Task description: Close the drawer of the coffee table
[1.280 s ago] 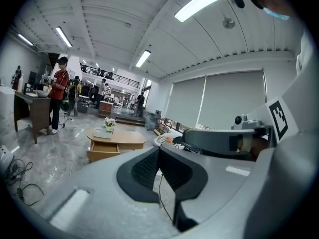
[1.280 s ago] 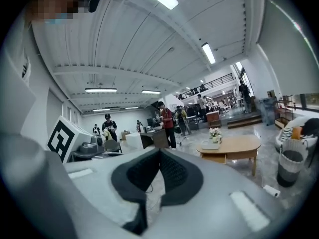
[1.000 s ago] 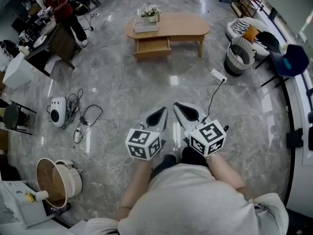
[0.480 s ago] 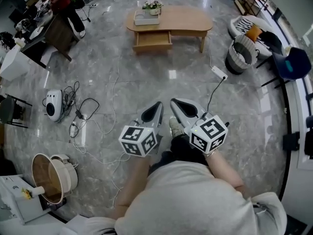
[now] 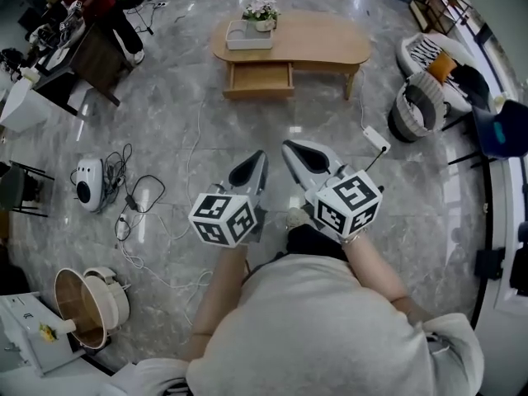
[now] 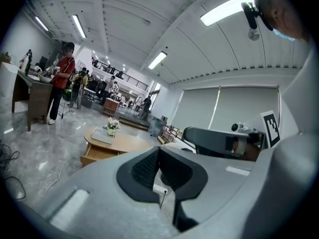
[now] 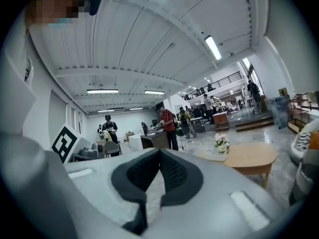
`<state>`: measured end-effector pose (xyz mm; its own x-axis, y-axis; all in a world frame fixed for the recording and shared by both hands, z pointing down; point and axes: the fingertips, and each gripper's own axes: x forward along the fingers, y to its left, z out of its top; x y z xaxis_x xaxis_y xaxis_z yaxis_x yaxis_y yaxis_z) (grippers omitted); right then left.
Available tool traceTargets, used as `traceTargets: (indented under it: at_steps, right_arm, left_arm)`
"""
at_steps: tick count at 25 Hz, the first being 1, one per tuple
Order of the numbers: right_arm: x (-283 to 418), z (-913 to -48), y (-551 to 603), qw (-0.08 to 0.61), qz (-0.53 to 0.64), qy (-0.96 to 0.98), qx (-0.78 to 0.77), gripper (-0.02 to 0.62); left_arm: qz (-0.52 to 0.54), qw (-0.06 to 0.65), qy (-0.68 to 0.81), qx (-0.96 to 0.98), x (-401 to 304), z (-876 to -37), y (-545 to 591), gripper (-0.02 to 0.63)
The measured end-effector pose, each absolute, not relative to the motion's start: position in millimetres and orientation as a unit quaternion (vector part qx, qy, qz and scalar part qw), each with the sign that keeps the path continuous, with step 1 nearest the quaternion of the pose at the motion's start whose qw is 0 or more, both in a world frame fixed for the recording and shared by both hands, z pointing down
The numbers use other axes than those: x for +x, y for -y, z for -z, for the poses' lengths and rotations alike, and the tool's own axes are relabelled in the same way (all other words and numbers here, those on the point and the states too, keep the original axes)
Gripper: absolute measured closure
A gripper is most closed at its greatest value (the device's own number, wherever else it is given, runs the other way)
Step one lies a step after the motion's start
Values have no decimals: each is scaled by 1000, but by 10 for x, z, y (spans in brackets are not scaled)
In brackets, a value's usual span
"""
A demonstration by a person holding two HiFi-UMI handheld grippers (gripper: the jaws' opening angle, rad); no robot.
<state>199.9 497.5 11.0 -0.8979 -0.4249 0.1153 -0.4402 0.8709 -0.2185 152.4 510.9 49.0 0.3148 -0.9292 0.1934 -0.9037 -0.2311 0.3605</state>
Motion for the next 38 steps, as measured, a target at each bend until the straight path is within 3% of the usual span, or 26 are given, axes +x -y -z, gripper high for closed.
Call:
traceTargets:
  at_steps: [8, 25, 38]
  right_arm:
    - [1971, -125, -3884, 44, -129, 968, 209, 594]
    - [1791, -540, -2688, 86, -153, 958, 228, 594]
    - [1040, -911, -1505, 108, -186, 942, 257, 594]
  left_arm:
    - [39, 216, 583, 782, 1575, -433, -3983, 603]
    - [53, 243, 594, 765, 972, -673, -2654, 603]
    - [43, 289, 555, 779, 309, -1018, -1500, 603]
